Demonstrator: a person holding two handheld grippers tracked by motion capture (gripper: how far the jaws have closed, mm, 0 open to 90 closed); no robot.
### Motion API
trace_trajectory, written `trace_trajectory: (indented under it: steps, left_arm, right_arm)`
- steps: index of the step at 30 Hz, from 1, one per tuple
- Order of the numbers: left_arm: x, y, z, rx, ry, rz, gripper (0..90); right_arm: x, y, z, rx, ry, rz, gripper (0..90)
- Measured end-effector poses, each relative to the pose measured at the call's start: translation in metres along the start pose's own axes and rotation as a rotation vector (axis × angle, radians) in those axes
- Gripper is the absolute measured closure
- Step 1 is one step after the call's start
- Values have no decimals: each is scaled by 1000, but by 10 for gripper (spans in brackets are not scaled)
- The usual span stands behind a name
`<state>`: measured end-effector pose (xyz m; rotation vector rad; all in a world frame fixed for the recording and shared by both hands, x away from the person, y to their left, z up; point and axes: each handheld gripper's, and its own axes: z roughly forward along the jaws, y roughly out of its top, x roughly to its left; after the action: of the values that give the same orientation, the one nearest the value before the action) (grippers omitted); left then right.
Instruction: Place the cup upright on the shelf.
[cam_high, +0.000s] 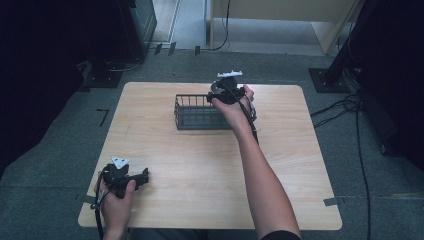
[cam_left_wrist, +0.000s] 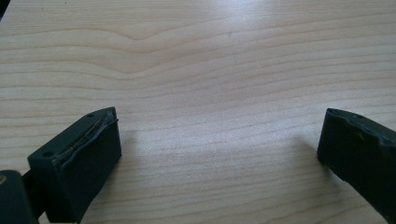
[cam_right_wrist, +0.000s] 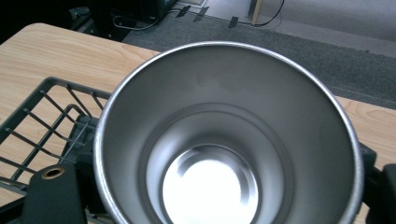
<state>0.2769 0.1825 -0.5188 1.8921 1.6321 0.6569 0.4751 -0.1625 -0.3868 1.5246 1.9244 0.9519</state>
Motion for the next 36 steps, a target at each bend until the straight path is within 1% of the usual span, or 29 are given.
trace_trajectory:
  steps: [8,11,16,18,20,28,34,35,36]
  left_arm:
    - [0,0,0,0,0,0,0]
    - [0,0,0,0,0,0,0]
    - [0,0,0,0,0,1,0]
    - [0,0,0,1,0,0,0]
    - [0,0,0,0,0,1,0]
    - [0,0,0,1,0,1,0]
    - [0,0,0,0,0,1,0]
    - [0,0,0,0,0,0,0]
    - [0,0,0,1,0,1,0]
  right_arm:
    - [4,-9,13,13,5,-5,183]
    - [3,-12,17,26,1,2,183]
    - [3,-17,22,35,-6,-7,182]
    - [2,-20,25,42,-8,-3,182]
    - [1,-22,27,48,-2,2,182]
    - [0,-30,34,73,15,2,181]
    - [0,-31,33,72,18,-3,178]
    - [0,-31,33,75,20,-6,159]
    - [0,-31,32,72,31,-8,109]
